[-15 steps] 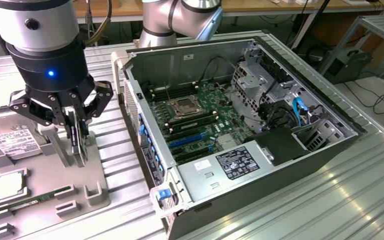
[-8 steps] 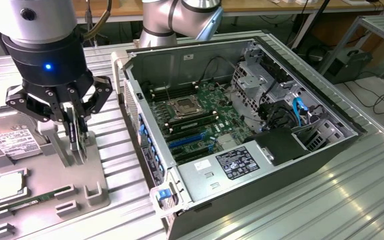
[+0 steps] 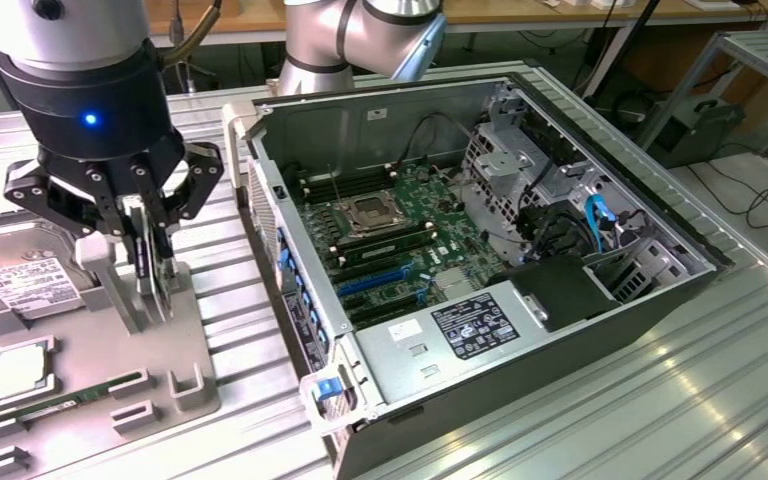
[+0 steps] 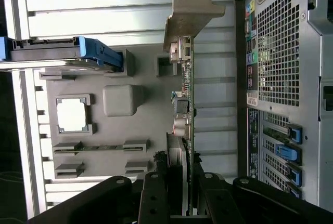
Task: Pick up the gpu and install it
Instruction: 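Pick up the gpu and move the gpu toward the slot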
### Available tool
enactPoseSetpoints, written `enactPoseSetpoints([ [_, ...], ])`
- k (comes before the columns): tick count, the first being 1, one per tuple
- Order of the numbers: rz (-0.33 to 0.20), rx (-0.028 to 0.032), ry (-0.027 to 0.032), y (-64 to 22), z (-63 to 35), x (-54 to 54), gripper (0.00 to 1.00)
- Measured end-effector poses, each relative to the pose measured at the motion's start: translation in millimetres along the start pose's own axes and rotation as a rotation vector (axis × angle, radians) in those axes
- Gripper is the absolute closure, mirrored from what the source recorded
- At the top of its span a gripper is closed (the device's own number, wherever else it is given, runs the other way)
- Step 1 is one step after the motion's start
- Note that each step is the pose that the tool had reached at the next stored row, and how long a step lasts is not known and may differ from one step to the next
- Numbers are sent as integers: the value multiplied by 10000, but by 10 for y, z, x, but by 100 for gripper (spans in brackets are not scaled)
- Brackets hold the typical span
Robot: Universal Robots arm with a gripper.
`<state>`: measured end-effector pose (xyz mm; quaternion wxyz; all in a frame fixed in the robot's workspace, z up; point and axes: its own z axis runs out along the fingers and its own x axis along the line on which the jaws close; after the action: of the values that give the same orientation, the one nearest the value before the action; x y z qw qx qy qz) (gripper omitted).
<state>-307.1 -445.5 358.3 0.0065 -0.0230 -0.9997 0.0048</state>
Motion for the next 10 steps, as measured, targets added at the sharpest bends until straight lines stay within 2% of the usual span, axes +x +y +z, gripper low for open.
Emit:
enactPoseSetpoints([
  [10,0,0,0,-1,-136,2,72],
])
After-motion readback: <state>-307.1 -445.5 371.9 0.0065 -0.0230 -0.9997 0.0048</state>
